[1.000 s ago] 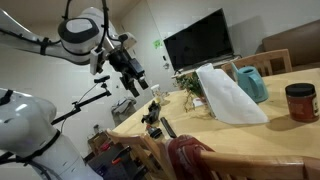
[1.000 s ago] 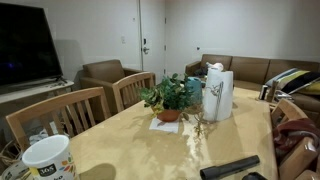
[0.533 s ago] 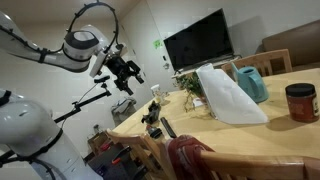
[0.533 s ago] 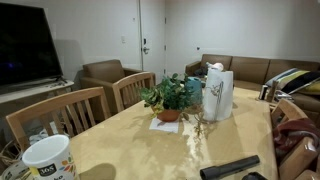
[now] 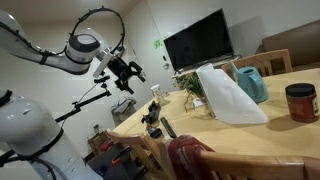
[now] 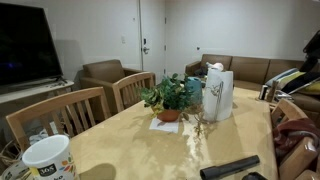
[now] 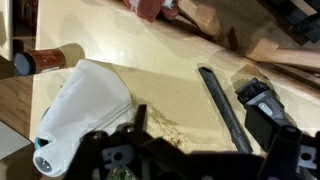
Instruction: Move the grey gadget to the right
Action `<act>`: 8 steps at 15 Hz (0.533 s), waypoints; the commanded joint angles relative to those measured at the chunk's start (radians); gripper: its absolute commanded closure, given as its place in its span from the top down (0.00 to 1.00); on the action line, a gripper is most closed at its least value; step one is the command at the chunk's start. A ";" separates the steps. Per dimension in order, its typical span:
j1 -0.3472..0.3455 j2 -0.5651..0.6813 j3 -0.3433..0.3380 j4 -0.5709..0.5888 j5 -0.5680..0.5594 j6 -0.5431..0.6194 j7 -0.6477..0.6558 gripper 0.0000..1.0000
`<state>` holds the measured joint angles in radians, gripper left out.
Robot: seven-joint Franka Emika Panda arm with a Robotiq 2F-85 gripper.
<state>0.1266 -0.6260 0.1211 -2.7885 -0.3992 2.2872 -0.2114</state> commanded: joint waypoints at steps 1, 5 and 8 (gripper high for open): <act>0.002 -0.001 -0.001 0.002 0.000 -0.004 -0.001 1.00; 0.046 0.025 -0.021 0.001 0.009 0.055 -0.084 1.00; 0.112 0.060 -0.019 0.001 0.020 0.152 -0.180 1.00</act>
<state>0.1788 -0.6048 0.1134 -2.7886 -0.3945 2.3608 -0.3128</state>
